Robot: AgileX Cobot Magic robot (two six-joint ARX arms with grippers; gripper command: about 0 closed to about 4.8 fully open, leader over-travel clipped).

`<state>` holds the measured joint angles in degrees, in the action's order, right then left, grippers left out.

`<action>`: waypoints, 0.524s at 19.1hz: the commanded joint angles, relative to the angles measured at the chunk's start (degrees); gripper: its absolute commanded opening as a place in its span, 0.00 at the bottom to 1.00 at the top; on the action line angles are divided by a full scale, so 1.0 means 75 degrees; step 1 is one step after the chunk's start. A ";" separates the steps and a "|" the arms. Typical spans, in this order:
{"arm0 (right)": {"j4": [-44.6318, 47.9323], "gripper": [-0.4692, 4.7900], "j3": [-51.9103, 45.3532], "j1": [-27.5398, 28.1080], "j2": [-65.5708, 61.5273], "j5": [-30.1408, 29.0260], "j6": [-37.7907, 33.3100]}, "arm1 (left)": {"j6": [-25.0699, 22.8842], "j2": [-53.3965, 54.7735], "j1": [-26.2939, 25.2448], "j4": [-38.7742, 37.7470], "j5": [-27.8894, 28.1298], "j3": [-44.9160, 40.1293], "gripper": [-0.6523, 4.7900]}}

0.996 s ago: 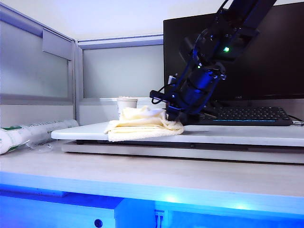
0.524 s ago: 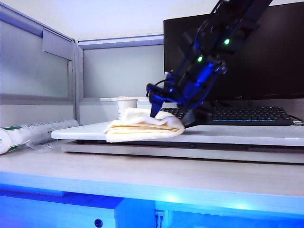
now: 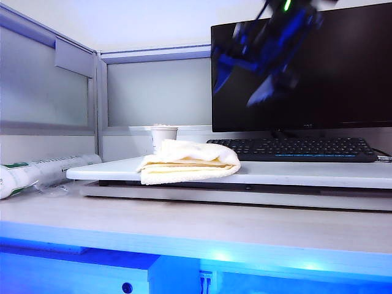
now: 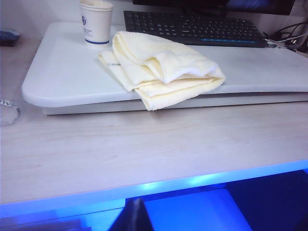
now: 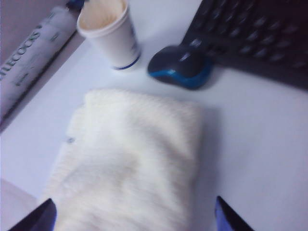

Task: Wipe the tabletop with a clean cloth to remove dust and stains.

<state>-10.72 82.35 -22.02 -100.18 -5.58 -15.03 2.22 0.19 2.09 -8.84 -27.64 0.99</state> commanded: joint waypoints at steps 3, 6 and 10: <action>-0.1134 0.81 0.0003 0.0134 0.1043 0.0816 0.1090 | -0.0035 0.0003 -0.0006 -0.0189 0.0641 0.0009 0.11; -0.1172 0.78 -0.0032 0.0169 0.1661 0.0938 0.1259 | -0.0038 0.0003 -0.0006 -0.0216 0.0991 0.0009 0.11; -0.1166 0.78 -0.0775 0.0449 0.2736 0.0959 0.1291 | -0.0041 0.0003 -0.0006 -0.0294 0.1918 0.0009 0.11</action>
<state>-19.31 78.19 -19.16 -81.45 1.30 -5.50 2.17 0.19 2.09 -9.61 -15.73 1.02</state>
